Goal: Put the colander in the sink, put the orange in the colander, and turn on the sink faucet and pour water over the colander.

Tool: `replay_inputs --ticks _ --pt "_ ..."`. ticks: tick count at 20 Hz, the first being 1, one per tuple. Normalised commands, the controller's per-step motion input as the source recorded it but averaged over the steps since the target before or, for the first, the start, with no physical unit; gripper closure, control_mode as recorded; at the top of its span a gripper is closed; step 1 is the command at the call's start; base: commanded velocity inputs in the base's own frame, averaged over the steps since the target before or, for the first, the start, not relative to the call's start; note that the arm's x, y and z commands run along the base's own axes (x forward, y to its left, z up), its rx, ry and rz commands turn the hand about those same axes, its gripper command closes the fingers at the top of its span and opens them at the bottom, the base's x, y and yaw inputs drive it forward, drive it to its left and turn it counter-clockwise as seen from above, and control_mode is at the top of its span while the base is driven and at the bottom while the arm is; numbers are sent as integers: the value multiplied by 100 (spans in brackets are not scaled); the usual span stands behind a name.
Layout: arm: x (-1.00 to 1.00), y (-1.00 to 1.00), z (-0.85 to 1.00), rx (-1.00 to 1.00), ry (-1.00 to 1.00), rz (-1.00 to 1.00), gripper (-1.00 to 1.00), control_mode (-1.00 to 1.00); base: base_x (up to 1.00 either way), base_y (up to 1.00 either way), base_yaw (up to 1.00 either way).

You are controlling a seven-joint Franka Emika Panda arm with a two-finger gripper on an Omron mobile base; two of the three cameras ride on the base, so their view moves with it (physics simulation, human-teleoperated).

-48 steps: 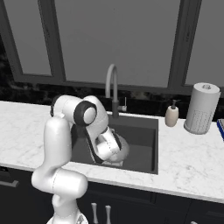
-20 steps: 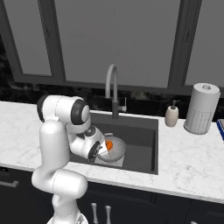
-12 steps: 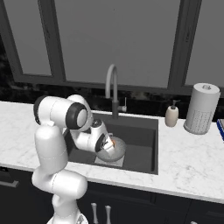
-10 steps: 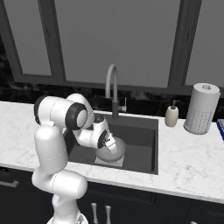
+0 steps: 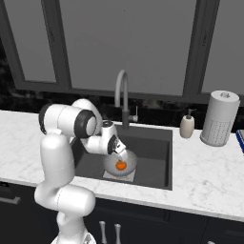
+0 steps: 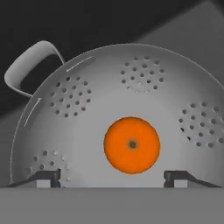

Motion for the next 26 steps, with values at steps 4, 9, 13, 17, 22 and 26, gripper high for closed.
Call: replay_inputs --ticks 4,9,13,17,22,26 --pt "-26 14 -40 -2 -32 12 -100 -100 0 0 0" --pt "-82 25 -5 0 -45 12 -100 -100 0 0 0" --pt "-91 34 62 0 -54 12 -100 -100 0 0 0" --pt "-66 26 100 0 -45 12 -100 -100 0 0 0" --pt "-57 27 100 -4 -28 9 -100 -100 0 0 0" --pt "-88 52 86 -11 -7 4 -100 -100 0 0 0"
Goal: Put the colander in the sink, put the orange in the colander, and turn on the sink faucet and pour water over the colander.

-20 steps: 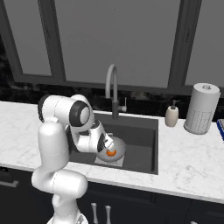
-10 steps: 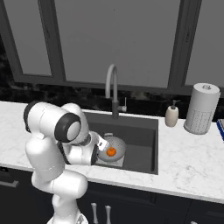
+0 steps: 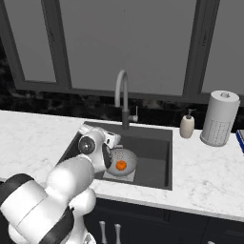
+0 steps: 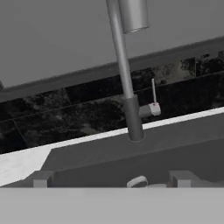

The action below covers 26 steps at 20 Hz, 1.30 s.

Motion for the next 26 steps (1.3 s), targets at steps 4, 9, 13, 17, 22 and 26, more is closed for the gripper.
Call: replay_inputs --ticks 4,9,13,17,22,26 --pt "-90 63 66 -12 17 9 -100 -100 0 0 0" --pt "-77 70 61 -18 45 15 -100 -100 0 0 0" --pt "-68 78 53 -23 58 15 -100 -100 0 0 0" --pt "-66 30 17 -9 38 0 -100 -100 0 0 0" --pt "-68 -75 -15 27 -2 -21 -100 -100 0 0 0" --pt "-29 -100 -13 44 0 -23 -100 -100 0 0 0"
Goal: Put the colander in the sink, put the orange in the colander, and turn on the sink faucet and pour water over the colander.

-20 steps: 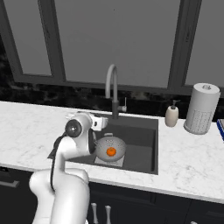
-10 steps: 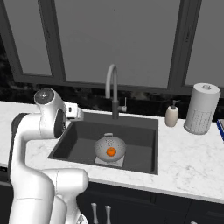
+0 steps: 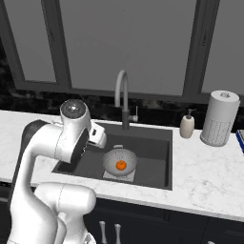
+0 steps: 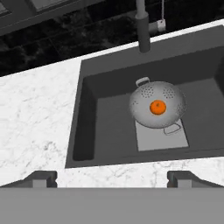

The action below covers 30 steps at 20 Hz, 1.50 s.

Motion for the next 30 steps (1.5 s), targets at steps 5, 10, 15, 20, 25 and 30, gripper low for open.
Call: replay_inputs --ticks 5,10,15,20,25,30 --pt "-12 -100 -6 44 -3 -23 -100 -100 0 0 0" --pt "3 -97 8 34 1 -26 -100 -100 0 0 0" --pt "27 -69 48 27 11 -16 -100 -100 0 0 0" --pt "58 -46 50 26 30 -1 -100 -100 0 0 0" --pt "64 -24 8 15 60 2 -100 -100 0 0 0" --pt "31 -5 -26 20 39 1 -100 -100 0 0 0"
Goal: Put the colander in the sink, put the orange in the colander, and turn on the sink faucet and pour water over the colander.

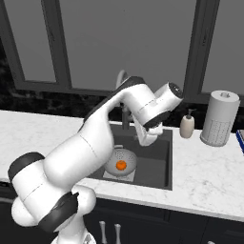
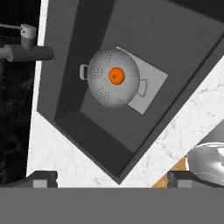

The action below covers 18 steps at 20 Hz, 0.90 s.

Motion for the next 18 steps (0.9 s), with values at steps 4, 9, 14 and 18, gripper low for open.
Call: replay_inputs --ticks 4,9,14,18 --pt "19 0 -32 30 4 -5 -100 -100 0 0 0" --pt "18 0 -30 30 -8 -15 -100 -100 0 0 0" --pt "31 9 -18 15 -7 -22 -100 -100 0 0 0" --pt "38 17 0 17 10 -31 -100 -100 0 0 0"
